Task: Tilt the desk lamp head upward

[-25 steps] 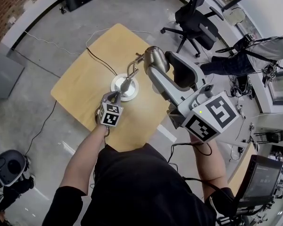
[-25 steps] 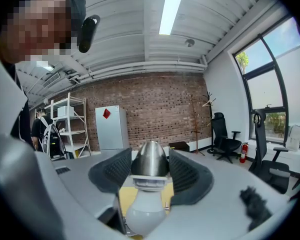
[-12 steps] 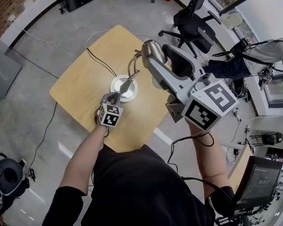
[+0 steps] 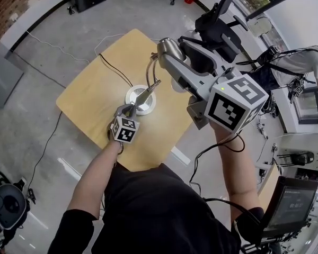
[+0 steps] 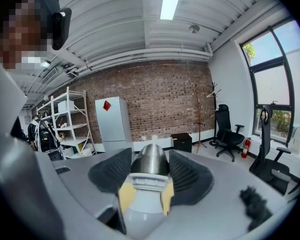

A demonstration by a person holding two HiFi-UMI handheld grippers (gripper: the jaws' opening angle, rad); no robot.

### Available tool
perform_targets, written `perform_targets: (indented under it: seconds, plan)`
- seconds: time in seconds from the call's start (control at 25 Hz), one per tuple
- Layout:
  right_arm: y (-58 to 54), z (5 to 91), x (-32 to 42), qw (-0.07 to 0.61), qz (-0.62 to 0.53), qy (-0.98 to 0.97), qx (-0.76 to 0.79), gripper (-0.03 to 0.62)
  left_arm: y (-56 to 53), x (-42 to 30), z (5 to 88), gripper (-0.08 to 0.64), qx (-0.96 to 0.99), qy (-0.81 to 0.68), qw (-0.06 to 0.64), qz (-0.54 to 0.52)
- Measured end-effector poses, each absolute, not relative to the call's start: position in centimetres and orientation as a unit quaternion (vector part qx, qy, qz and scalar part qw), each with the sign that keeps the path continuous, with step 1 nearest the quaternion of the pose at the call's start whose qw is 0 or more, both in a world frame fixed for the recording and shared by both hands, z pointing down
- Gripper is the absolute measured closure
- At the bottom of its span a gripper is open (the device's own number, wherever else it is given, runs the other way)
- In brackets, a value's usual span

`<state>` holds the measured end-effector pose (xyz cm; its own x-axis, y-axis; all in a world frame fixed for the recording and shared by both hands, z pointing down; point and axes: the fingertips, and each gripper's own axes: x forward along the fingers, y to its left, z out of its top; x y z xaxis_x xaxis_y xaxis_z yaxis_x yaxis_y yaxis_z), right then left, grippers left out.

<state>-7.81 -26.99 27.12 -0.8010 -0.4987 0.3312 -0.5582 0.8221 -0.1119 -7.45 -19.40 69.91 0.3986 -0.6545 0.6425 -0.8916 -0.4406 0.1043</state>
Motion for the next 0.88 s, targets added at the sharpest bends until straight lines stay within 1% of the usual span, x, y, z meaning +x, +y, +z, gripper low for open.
perform_targets:
  seconds: [0.64, 0.88]
  plan:
    - [-29.8, 28.0, -10.5, 0.174, 0.119, -0.940, 0.270, 0.347, -19.7, -7.2, 69.9, 0.543, 0.809, -0.478, 0.219, 0.263]
    - [-30.2, 28.3, -11.1, 0.173, 0.120, -0.938, 0.274, 0.347, -19.7, -7.2, 70.0, 0.543, 0.809, -0.479, 0.217, 0.263]
